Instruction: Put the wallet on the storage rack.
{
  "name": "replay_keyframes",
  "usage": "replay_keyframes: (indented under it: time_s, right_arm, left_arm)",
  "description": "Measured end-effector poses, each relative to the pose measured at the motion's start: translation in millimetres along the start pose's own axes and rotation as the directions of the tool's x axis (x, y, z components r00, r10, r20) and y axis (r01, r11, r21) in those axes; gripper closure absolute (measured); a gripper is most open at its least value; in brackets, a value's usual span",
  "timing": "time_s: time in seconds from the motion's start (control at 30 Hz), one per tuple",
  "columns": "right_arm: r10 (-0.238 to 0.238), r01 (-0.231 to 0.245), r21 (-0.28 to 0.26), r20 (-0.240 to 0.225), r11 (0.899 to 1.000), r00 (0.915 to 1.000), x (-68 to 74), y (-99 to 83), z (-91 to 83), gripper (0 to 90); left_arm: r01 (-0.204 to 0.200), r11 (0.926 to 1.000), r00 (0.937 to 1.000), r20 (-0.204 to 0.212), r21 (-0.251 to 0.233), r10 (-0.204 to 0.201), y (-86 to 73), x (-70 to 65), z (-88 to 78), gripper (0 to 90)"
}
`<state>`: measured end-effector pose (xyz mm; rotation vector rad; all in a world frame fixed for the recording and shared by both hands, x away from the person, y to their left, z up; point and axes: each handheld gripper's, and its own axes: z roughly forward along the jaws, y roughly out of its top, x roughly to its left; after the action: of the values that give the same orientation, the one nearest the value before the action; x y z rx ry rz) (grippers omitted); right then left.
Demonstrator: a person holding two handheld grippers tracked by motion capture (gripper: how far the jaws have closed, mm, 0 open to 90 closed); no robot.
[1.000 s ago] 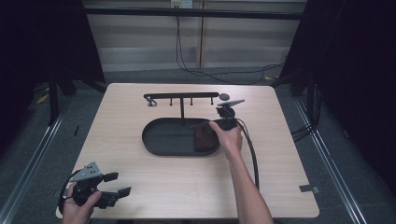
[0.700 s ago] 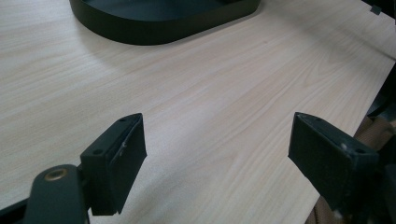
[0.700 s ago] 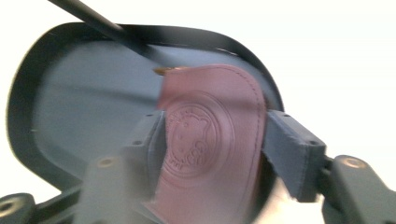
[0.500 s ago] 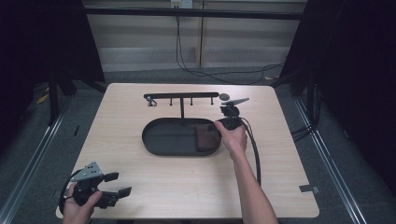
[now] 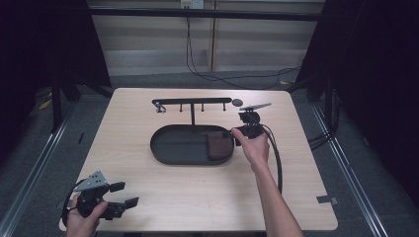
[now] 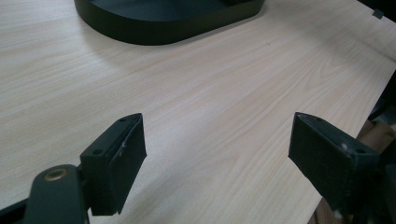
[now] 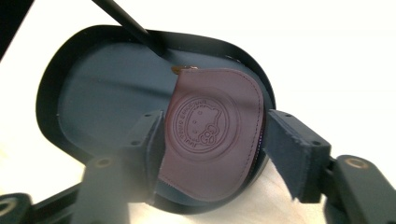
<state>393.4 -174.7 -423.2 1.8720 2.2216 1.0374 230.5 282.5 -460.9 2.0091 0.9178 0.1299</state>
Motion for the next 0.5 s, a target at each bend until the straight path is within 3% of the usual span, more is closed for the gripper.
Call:
replay_keyframes:
  time_s: [0.17, 0.23, 0.5]
  right_arm:
    - [-0.03, 0.029, -0.039, -0.015, 0.999, 0.9994, -0.7, -6.9, -8.6, 32.7]
    - [-0.041, 0.04, -0.054, -0.024, 0.998, 0.9989, -3.1, -12.9, -11.8, 27.1]
    - [-0.069, 0.065, -0.088, -0.043, 0.994, 0.9967, -3.3, -26.4, -21.4, 23.3]
  left_arm:
    - [0.009, 0.9999, 1.0, -0.001, -0.007, -0.009, -0.1, 0.1, 0.0, 18.6]
    - [0.012, 0.9999, 0.9999, 0.0, -0.011, -0.012, -0.2, 0.4, 0.0, 18.7]
    - [0.016, 0.9998, 0.9999, -0.001, -0.012, -0.016, -0.3, 0.8, 0.2, 18.6]
